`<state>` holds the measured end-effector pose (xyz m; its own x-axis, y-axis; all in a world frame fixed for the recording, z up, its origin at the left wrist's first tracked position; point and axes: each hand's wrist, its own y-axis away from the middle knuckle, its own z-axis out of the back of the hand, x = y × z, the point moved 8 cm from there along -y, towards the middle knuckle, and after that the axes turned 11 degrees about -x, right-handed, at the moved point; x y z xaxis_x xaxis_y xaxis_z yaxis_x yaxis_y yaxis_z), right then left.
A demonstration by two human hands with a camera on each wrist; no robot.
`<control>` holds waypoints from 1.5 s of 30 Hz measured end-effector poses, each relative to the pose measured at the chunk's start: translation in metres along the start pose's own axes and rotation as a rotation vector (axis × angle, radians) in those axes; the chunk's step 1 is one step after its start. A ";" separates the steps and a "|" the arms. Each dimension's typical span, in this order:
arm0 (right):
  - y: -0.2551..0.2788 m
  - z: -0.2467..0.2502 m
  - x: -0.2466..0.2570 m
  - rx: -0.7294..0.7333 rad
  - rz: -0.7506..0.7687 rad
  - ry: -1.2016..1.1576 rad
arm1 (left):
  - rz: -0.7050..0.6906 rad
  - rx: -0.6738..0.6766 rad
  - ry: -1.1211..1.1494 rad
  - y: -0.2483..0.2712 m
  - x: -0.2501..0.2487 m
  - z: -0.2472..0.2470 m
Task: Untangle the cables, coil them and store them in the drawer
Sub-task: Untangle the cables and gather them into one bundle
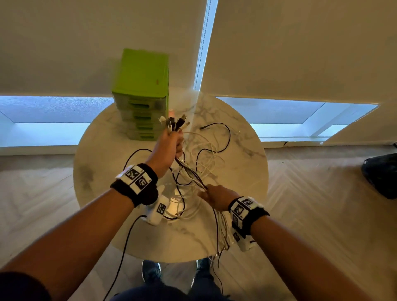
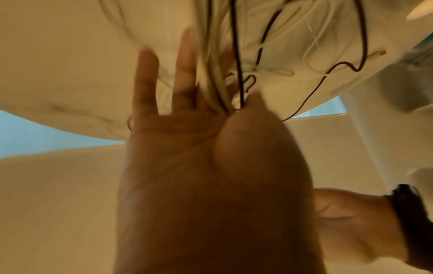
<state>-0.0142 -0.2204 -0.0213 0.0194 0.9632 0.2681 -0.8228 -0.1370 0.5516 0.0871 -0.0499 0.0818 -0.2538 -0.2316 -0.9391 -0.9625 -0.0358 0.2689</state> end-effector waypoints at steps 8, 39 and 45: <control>-0.069 0.068 0.007 0.376 0.220 -0.090 | -0.098 -0.221 -0.153 -0.017 0.022 0.010; -0.147 0.174 0.011 -0.348 0.322 -1.102 | 0.044 -0.580 -0.112 -0.045 0.095 -0.007; -0.085 0.124 0.029 -0.301 0.632 -0.726 | 0.126 -0.451 0.301 -0.039 0.087 -0.023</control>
<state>0.1263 -0.2090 0.0375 -0.2110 0.3462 0.9141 -0.9091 -0.4131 -0.0534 0.1045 -0.0910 -0.0055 -0.2620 -0.5259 -0.8092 -0.7735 -0.3869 0.5019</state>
